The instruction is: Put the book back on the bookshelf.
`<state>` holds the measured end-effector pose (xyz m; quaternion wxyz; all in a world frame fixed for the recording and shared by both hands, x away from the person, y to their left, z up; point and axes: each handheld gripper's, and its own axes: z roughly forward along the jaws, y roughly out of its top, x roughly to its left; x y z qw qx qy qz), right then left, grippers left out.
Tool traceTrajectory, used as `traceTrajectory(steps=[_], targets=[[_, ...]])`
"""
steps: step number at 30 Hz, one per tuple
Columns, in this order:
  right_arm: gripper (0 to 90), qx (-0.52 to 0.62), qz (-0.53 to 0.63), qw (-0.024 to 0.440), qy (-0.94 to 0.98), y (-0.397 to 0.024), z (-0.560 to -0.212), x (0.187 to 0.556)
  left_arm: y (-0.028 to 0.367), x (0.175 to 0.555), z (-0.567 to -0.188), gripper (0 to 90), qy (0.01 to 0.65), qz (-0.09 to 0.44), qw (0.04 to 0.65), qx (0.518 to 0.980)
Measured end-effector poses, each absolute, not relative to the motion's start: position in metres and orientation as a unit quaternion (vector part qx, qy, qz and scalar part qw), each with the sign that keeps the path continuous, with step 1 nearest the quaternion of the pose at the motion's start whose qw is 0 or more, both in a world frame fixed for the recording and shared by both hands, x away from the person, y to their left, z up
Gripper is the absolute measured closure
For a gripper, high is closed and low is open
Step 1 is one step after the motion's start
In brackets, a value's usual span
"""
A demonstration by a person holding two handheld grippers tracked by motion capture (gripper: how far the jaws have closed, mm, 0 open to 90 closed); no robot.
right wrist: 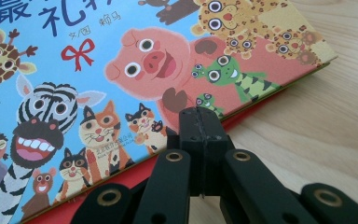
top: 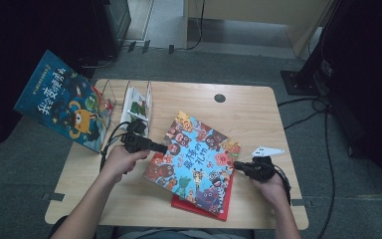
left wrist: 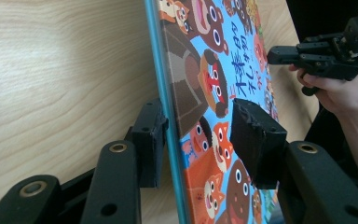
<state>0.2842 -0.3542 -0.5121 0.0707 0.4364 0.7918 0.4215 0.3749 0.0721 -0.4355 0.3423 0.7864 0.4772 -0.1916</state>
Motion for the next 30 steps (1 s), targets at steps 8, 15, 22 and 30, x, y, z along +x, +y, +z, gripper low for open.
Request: traceTrajectory(steps=[8, 15, 22, 30], targets=[[90.0, 0.410, 0.428, 0.060, 0.804, -0.336, -0.513, 0.297, 0.082, 0.376, -0.421, 58.7, 0.478, -0.217, 0.326, 0.786], [90.0, 0.381, 0.429, 0.053, 0.817, -0.317, -0.513, 0.307, 0.086, 0.374, -0.405, 60.7, 0.491, -0.196, 0.315, 0.788], [90.0, 0.369, 0.429, 0.048, 0.823, -0.308, -0.513, 0.315, 0.086, 0.378, -0.397, 61.8, 0.501, -0.196, 0.311, 0.784], [90.0, 0.350, 0.436, 0.032, 0.828, -0.290, -0.513, 0.323, 0.064, 0.379, -0.390, 66.8, 0.467, -0.231, 0.307, 0.796]])
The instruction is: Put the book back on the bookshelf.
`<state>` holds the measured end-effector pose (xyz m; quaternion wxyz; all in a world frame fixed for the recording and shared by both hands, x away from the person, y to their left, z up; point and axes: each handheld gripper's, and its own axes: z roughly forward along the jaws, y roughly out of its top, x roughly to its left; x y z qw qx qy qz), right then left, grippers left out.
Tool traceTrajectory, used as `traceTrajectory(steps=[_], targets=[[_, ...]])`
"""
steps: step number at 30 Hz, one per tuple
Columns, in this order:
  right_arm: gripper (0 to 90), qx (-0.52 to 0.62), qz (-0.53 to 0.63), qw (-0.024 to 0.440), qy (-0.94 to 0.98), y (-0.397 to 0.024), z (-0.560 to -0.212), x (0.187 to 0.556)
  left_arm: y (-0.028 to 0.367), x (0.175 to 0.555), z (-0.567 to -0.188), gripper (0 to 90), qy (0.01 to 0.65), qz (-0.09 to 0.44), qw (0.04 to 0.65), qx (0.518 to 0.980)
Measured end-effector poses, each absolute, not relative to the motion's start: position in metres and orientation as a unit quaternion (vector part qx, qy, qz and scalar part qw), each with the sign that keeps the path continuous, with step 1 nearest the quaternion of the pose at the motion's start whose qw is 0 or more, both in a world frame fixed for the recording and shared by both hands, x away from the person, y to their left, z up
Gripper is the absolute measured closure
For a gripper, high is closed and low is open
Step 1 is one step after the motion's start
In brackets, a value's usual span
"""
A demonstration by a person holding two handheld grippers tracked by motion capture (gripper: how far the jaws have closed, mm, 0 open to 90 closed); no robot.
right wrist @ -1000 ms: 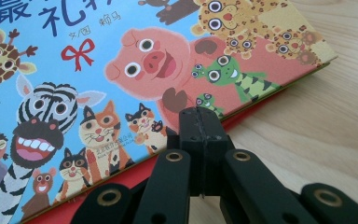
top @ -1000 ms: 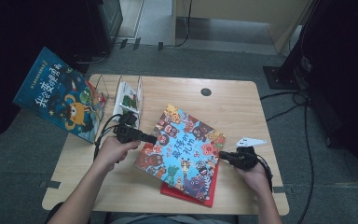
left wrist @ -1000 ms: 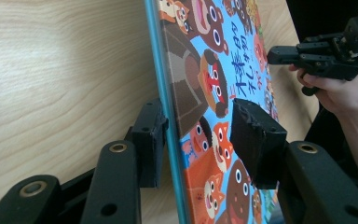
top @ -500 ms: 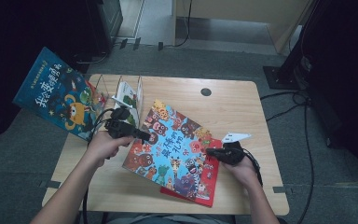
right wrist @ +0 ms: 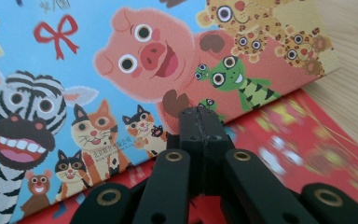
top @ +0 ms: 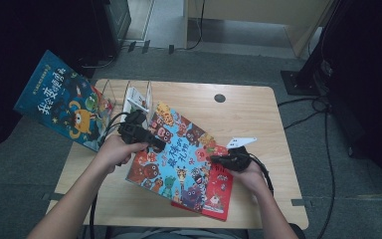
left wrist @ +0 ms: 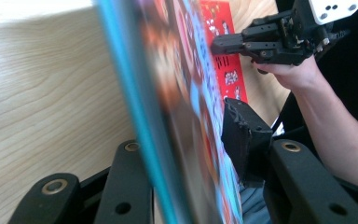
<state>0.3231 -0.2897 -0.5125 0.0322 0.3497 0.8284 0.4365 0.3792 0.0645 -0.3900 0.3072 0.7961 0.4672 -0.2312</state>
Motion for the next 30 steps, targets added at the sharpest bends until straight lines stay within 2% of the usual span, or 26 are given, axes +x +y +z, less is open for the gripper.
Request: traceTrajectory(steps=[7, 10, 14, 18, 24, 26, 30], targets=[[88.2, 0.332, 0.426, 0.050, 0.840, -0.268, -0.511, 0.321, 0.068, 0.381, -0.380, 71.6, 0.472, -0.208, 0.290, 0.806], [88.2, 0.329, 0.424, 0.059, 0.842, -0.260, -0.511, 0.320, 0.073, 0.385, -0.376, 73.8, 0.474, -0.219, 0.298, 0.799], [80.9, 0.323, 0.417, 0.065, 0.847, -0.251, -0.512, 0.320, 0.079, 0.392, -0.370, 77.9, 0.474, -0.227, 0.294, 0.798], [77.2, 0.310, 0.414, 0.063, 0.854, -0.250, -0.511, 0.319, 0.082, 0.399, -0.363, 79.6, 0.482, -0.231, 0.280, 0.797], [70.9, 0.323, 0.416, 0.067, 0.847, -0.265, -0.506, 0.322, 0.085, 0.402, -0.342, 80.9, 0.484, -0.218, 0.262, 0.806], [69.8, 0.330, 0.418, 0.071, 0.843, -0.268, -0.505, 0.322, 0.085, 0.399, -0.332, 80.9, 0.468, -0.189, 0.258, 0.824], [66.8, 0.334, 0.412, 0.075, 0.844, -0.269, -0.507, 0.324, 0.088, 0.394, -0.320, 81.0, 0.468, -0.166, 0.246, 0.832]])
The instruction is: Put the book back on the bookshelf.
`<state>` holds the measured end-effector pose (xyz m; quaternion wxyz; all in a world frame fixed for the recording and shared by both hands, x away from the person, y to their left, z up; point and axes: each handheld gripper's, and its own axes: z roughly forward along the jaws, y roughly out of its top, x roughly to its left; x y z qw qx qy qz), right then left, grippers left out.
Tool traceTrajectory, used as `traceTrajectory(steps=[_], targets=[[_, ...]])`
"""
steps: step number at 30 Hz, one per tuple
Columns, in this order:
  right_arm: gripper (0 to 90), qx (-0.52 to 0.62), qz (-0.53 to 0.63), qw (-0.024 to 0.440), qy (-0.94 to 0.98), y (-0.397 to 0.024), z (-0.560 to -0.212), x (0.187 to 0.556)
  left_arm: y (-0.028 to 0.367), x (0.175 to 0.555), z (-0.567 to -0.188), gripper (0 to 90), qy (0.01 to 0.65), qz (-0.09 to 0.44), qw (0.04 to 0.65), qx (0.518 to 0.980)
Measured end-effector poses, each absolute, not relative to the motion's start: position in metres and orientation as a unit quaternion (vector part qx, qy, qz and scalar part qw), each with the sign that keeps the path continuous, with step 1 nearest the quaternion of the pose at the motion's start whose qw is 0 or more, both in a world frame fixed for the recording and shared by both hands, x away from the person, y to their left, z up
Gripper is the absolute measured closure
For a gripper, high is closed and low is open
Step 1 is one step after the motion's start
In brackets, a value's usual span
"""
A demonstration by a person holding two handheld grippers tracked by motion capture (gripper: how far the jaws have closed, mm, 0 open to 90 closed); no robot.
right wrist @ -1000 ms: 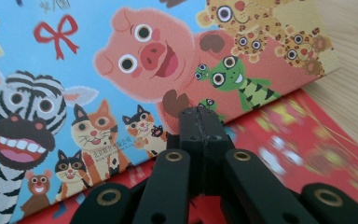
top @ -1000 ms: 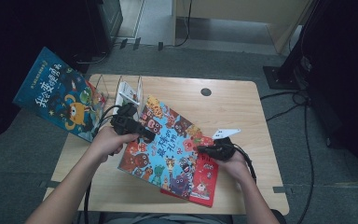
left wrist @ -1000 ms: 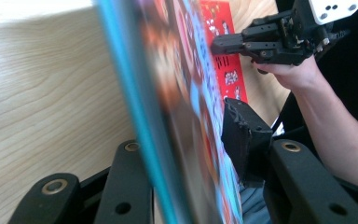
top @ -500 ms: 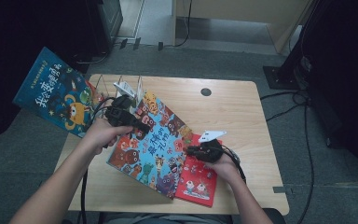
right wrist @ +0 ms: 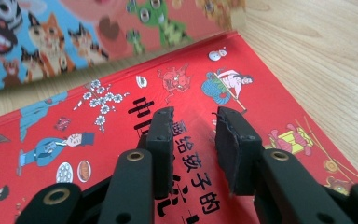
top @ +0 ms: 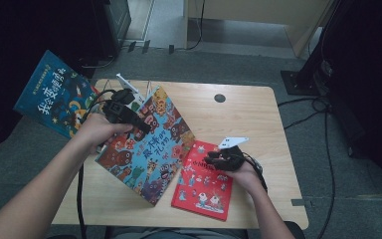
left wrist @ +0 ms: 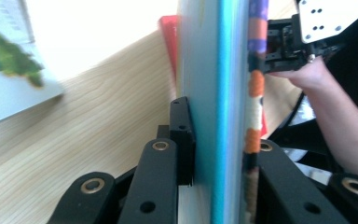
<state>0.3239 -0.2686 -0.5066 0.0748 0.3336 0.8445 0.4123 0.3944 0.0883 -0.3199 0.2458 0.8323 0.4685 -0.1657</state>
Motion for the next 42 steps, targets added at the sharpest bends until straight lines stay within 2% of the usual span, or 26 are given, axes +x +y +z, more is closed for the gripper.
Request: traceTrajectory(steps=[4, 7, 16, 42], targets=[[65.1, 0.329, 0.406, 0.078, 0.849, -0.265, -0.508, 0.325, 0.097, 0.389, -0.311, 80.9, 0.472, -0.157, 0.244, 0.832], [58.7, 0.326, 0.406, 0.085, 0.849, -0.262, -0.508, 0.326, 0.107, 0.384, -0.305, 80.9, 0.478, -0.157, 0.248, 0.828], [48.9, 0.295, 0.401, 0.124, 0.859, -0.250, -0.513, 0.331, 0.140, 0.369, -0.293, 80.0, 0.504, -0.138, 0.258, 0.813], [46.3, 0.289, 0.404, 0.124, 0.859, -0.242, -0.514, 0.345, 0.235, 0.331, -0.276, 80.3, 0.576, -0.105, 0.275, 0.763]])
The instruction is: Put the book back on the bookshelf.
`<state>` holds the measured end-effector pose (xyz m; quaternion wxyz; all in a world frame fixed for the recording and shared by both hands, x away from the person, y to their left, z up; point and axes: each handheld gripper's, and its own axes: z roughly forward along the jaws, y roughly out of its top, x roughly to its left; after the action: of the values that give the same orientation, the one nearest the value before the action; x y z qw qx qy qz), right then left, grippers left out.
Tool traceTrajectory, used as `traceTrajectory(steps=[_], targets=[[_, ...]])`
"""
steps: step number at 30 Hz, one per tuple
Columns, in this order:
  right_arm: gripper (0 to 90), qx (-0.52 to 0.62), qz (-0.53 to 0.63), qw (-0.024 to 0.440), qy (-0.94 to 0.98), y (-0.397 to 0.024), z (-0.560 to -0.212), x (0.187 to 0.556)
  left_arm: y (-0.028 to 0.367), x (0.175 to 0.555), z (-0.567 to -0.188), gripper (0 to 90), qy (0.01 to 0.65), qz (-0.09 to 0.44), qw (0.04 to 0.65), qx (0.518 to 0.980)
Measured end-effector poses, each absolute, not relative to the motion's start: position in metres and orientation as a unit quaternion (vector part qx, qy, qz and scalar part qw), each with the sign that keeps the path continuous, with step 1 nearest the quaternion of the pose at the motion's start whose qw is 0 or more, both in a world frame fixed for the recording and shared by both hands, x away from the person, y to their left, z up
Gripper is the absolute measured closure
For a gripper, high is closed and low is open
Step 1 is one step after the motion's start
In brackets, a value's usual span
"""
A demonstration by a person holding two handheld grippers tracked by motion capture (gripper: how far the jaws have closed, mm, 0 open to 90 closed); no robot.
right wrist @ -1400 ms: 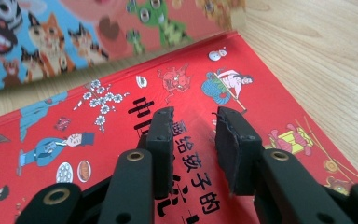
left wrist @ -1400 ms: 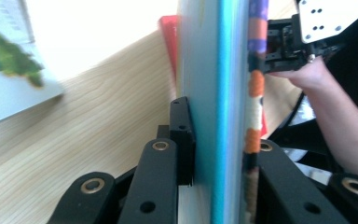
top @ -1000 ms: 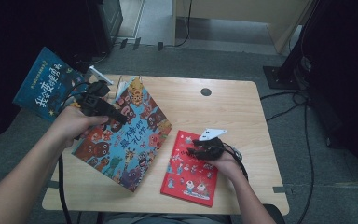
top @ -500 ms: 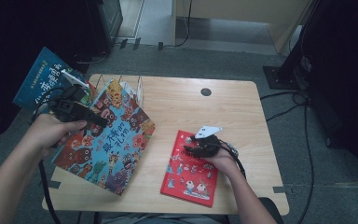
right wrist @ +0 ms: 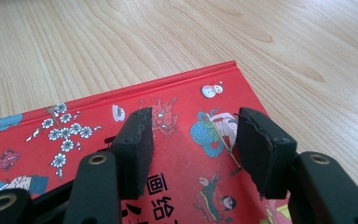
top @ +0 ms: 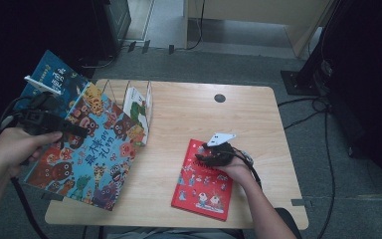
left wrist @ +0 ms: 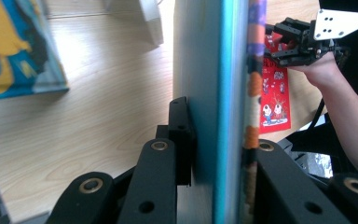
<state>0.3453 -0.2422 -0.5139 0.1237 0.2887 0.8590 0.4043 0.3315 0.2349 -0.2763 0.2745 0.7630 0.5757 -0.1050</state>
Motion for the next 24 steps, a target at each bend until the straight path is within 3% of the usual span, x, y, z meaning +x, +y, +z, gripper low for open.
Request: traceTrajectory(steps=[24], targets=[[46.5, 0.289, 0.404, 0.123, 0.859, -0.242, -0.514, 0.346, 0.297, 0.303, -0.252, 80.2, 0.611, -0.086, 0.273, 0.738]])
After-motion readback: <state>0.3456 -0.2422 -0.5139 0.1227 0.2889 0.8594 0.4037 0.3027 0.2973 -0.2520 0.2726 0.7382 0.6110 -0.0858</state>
